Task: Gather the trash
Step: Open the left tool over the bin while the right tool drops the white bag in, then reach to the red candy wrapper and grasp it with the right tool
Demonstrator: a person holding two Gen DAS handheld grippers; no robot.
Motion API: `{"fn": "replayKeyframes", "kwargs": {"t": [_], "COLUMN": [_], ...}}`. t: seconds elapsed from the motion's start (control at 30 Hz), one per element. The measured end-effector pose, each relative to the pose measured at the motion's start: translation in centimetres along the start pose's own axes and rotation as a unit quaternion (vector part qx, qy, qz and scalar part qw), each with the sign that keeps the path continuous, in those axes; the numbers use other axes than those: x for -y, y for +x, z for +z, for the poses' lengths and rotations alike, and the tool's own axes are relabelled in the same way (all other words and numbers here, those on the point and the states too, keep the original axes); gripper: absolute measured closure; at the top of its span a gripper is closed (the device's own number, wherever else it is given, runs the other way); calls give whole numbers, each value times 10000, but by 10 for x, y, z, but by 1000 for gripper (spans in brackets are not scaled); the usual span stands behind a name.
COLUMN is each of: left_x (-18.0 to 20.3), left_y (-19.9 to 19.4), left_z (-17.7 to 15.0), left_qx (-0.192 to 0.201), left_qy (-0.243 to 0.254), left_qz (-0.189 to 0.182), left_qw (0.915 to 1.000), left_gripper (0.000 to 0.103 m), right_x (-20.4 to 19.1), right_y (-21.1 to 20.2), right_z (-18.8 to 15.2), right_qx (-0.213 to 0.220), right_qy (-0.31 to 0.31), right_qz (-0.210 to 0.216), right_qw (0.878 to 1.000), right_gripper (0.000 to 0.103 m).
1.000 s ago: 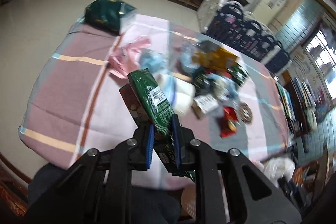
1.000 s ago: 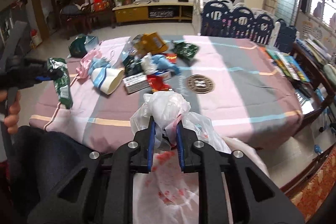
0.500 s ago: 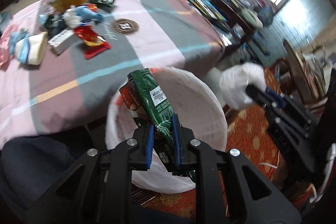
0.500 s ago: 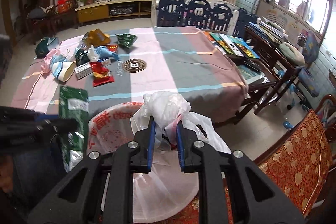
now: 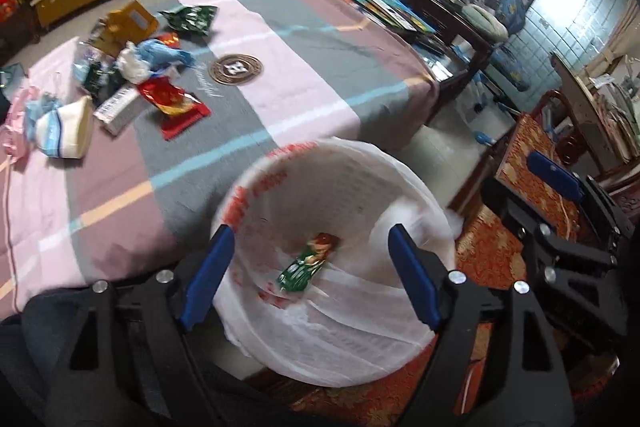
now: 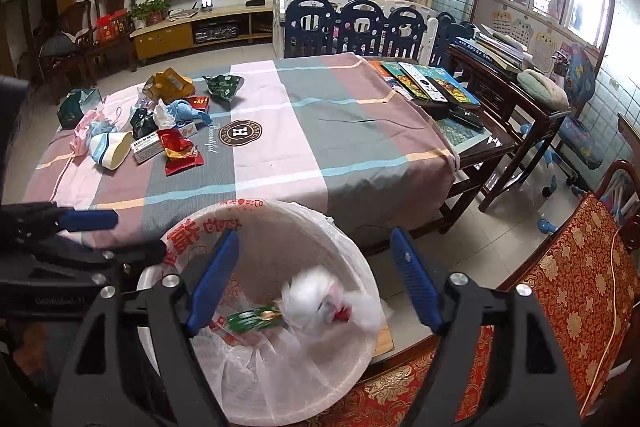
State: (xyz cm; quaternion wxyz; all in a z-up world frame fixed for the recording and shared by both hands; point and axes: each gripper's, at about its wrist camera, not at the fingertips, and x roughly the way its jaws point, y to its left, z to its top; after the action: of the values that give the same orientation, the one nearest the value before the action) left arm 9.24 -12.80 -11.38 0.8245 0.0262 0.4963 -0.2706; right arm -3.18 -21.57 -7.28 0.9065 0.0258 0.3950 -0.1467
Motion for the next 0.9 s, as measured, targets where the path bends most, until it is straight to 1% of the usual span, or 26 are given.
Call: {"fn": "replayKeyframes", "kwargs": {"t": [0.13, 0.2, 0.33, 0.47, 0.57, 0.63, 0.7, 0.8, 0.9], "left_x": [-27, -42, -80, -122, -162, -183, -197, -208, -209], "left_y": [-11, -16, -29, -43, -51, -55, -60, -72, -80], "left_z": [3, 3, 3, -3, -12, -18, -25, -34, -45], "left_qx": [182, 282, 468, 632, 667, 657, 681, 828, 901], "left_qy": [-348, -536, -980, -1384, -1826, -2114, -2311, -2350, -2368], "left_qz": [276, 446, 828, 1259, 1609, 1722, 1773, 1861, 1884], "left_qw": [9988, 9972, 9906, 9803, 9676, 9599, 9542, 9504, 9488], "left_gripper": [17, 16, 15, 14, 14, 14, 14, 10, 9], "right_x": [-10, -15, -33, -55, -72, -84, -92, -103, -120], "right_y": [3, 5, 12, 23, 30, 32, 32, 34, 32], "right_z": [1, 2, 8, 15, 21, 25, 28, 30, 35], "right_qx": [10, 16, 21, -4, -30, -16, 6, -21, -29], "right_qy": [-65, -61, -110, -170, -207, -239, -259, -288, -432], "right_qz": [16, 81, 223, 339, 486, 608, 654, 700, 690], "right_qw": [10000, 9999, 9997, 9993, 9986, 9979, 9975, 9971, 9967], "right_gripper": [17, 16, 15, 15, 15, 15, 16, 15, 15]}}
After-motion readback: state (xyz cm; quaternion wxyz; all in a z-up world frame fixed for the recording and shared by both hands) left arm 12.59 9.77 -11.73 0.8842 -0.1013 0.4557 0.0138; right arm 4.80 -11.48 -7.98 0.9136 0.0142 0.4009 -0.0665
